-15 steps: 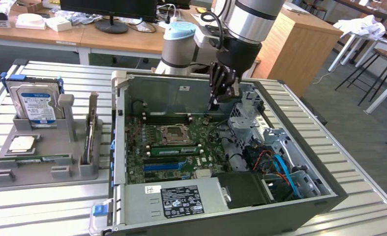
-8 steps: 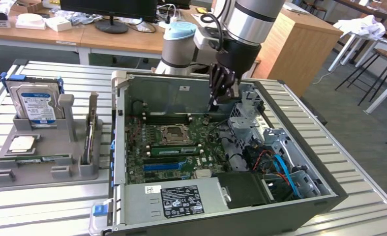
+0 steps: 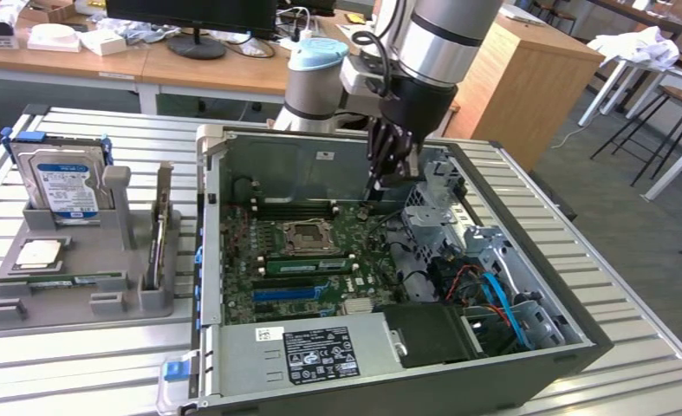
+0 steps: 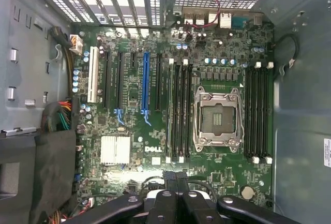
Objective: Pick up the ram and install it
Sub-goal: 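Press down the ram until it locks into place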
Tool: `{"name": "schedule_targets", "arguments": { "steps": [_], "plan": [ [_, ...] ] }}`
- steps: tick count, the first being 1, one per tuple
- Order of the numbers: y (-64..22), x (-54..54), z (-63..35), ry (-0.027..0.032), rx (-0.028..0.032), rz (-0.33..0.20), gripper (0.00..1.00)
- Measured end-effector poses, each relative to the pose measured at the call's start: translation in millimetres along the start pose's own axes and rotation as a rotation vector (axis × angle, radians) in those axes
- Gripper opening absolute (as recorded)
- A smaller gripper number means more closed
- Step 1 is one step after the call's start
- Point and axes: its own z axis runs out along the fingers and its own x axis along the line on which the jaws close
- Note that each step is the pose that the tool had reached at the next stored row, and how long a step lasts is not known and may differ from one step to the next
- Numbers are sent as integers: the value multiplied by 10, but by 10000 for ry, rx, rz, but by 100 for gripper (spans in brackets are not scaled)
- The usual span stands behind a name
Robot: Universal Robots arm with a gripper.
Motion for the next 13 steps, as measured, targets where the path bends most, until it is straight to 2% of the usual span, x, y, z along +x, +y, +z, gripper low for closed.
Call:
{"name": "schedule_targets", "arguments": {
  "steps": [13],
  "plan": [
    [-7,3,124,0,0,0,10]
  ]
}}
